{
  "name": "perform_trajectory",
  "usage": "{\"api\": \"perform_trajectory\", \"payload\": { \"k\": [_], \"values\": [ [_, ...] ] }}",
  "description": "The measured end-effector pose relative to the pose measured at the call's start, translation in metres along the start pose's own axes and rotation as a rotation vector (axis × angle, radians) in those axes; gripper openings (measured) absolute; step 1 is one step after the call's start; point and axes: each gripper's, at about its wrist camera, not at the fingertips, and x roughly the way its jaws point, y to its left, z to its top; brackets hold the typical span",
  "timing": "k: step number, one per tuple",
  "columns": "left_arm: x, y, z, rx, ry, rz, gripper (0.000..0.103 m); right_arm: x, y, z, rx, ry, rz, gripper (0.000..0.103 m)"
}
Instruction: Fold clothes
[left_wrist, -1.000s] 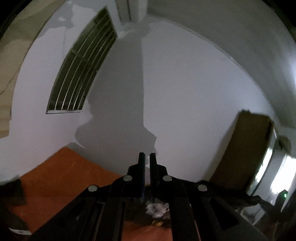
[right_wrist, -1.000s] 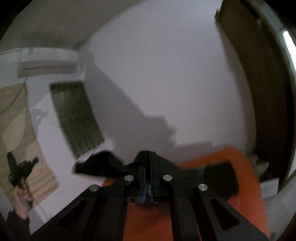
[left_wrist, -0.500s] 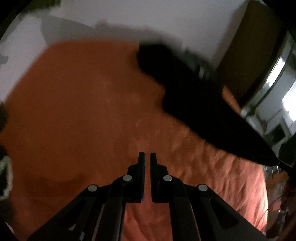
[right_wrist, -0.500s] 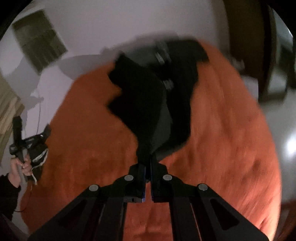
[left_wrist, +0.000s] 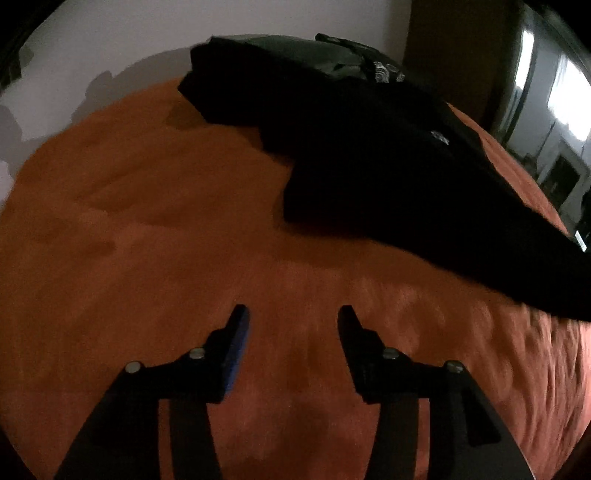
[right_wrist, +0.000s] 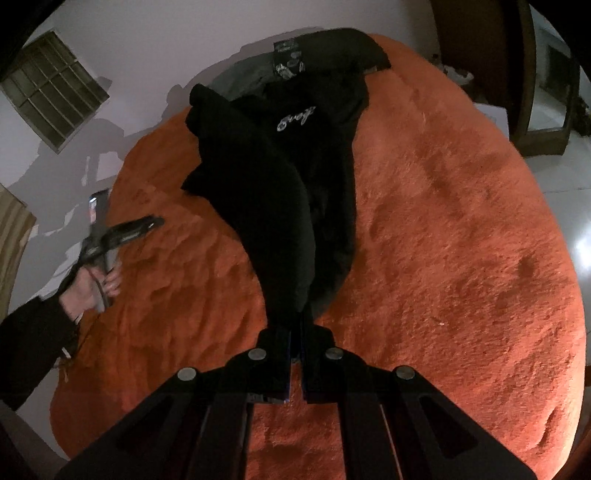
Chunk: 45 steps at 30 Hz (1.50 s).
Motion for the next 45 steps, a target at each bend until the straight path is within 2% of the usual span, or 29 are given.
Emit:
{"api": "perform_trajectory", "payload": {
  "k": [4,8,13,15,18,21,23,24,25,28,32,34,39,43,45],
  "values": [
    [0.026,0.005,0.015,-0.024,-0.028,0.005,0.051,0.013,-0.008,-0.002,0.013,0.025,0.002,0.003],
    [0.032,0.007,0.029,-0.043,-0.074,-0.019,0.051,0.017,-0.017,0.002,0.042,0.042,0.006,0.003],
    [0.053,0.000,0.044,0.012,-0.055,0.001,0.051,0.021,-0.024,0.005,0.058,0.054,0.008,0.003],
    [0.056,0.000,0.047,0.003,-0.064,0.003,0.051,0.021,-0.025,0.005,0.055,0.057,0.010,0.003],
    [0.046,0.006,0.046,-0.054,-0.102,-0.040,0.051,0.023,-0.026,0.003,0.051,0.065,0.005,0.003],
    [0.046,0.002,0.046,-0.051,-0.120,-0.077,0.050,0.026,-0.031,0.000,0.066,0.077,0.002,0.003],
    [0.048,-0.004,0.048,-0.017,-0.120,-0.099,0.034,0.028,-0.035,-0.001,0.076,0.084,0.001,0.003],
    [0.049,-0.008,0.049,0.002,-0.119,-0.110,0.011,0.029,-0.036,-0.002,0.079,0.088,0.001,0.003],
    [0.049,-0.012,0.049,0.020,-0.120,-0.115,0.007,0.029,-0.037,-0.003,0.081,0.091,0.000,0.003],
    [0.050,-0.020,0.050,0.055,-0.136,-0.084,0.005,0.029,-0.037,-0.006,0.081,0.091,-0.006,0.003],
    [0.037,-0.018,0.046,0.017,-0.144,-0.011,0.005,0.023,-0.036,-0.004,0.083,0.072,-0.010,0.003],
    [0.015,-0.017,0.037,0.004,-0.156,0.001,0.005,0.018,-0.034,-0.003,0.086,0.054,-0.009,0.003],
    [-0.082,0.002,-0.013,-0.066,-0.238,0.032,0.005,0.004,-0.025,-0.005,0.093,0.001,-0.004,0.003],
    [-0.177,0.021,-0.081,-0.137,-0.288,0.080,0.005,0.005,-0.011,-0.017,0.066,-0.024,0.003,0.003],
    [-0.214,0.027,-0.117,-0.173,-0.303,0.108,0.005,0.014,-0.004,-0.027,0.062,-0.006,0.023,0.003]
  ]
}}
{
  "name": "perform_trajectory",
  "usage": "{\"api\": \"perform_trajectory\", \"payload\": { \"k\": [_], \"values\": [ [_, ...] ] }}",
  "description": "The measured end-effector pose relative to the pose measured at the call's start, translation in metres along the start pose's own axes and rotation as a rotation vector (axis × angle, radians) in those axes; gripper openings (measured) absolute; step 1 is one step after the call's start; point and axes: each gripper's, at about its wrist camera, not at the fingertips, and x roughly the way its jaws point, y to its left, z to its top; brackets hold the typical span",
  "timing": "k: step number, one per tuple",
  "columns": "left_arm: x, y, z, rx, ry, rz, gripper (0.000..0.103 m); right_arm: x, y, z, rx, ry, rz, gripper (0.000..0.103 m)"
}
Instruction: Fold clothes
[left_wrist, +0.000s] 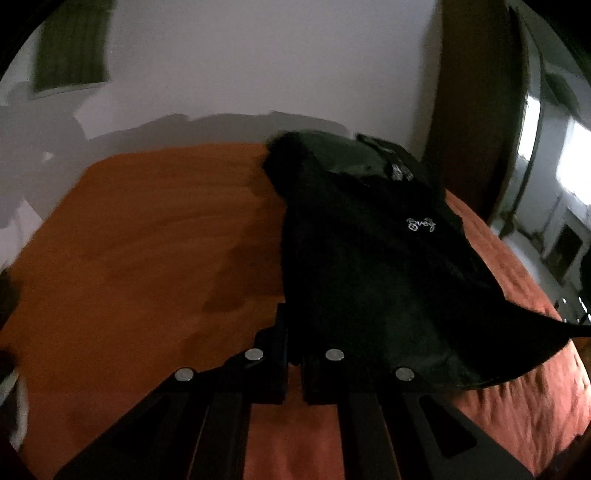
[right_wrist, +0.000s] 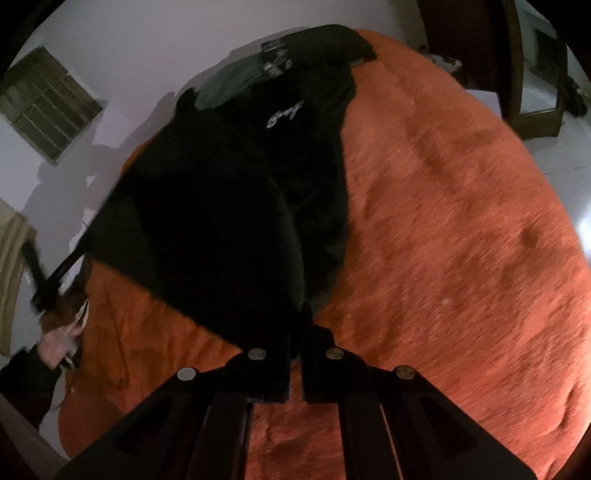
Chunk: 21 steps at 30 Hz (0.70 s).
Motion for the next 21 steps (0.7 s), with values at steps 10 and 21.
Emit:
{"api": "perform_trajectory", "payload": {
  "k": [10,21],
  "values": [
    [-0.051,0.028,-0.084,-0.094,0.125,0.023,0.005,0.015,0.034,-0.041,-0.116,0.097,-0.007,0.003],
    [-0.111,0.037,-0.122,-0.181,0.120,0.042,0.001,-0.041,0.005,-0.096,-0.027,0.039,-0.117,0.003]
  ]
}}
